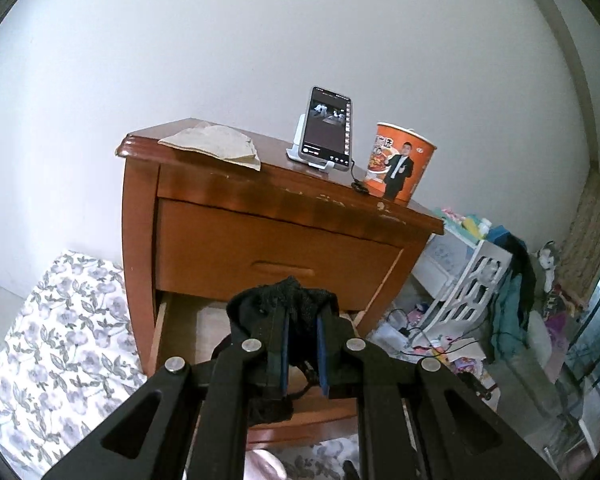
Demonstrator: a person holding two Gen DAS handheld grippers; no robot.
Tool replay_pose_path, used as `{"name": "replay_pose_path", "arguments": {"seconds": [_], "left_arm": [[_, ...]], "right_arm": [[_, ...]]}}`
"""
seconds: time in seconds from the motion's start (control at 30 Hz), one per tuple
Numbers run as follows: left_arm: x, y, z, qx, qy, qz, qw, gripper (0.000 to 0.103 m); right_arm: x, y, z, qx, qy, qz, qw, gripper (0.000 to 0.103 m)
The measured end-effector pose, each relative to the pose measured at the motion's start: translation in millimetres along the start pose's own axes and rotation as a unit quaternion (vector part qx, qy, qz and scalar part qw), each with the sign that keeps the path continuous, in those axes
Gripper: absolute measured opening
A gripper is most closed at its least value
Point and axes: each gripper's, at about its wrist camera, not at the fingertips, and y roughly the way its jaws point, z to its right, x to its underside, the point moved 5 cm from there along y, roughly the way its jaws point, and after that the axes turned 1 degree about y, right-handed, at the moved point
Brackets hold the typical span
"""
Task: Take underwear out of drawer
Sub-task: 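Lift the black lace garment up out of the drawer with the left gripper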
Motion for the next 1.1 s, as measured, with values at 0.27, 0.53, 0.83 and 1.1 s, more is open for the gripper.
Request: {"name": "replay_pose_path", "arguments": {"seconds": [0.27, 0.53, 0.83, 1.1], "left_arm": [[-3, -43, 13, 0.02, 0.014, 0.038, 0.999, 0.011], [-1, -72, 23, 0.033, 0.027, 0.052, 0.9977, 0.011], [11, -80, 22, 0.037, 0.026, 0.034, 0.9984, 0.011], [35, -69, 24, 0.036, 0.026, -0.018, 0.9988, 0.011]], "right_arm": [[1, -1, -1, 0.002, -0.003, 0.002, 1.0, 0.103], [1, -3, -3, 0.006, -0.006, 0.005, 1.0, 0.103], [2, -12, -7, 0.008, -0.017, 0.018, 1.0, 0.103], [4, -17, -12, 0.01, -0.031, 0.023, 0.999, 0.103]]}}
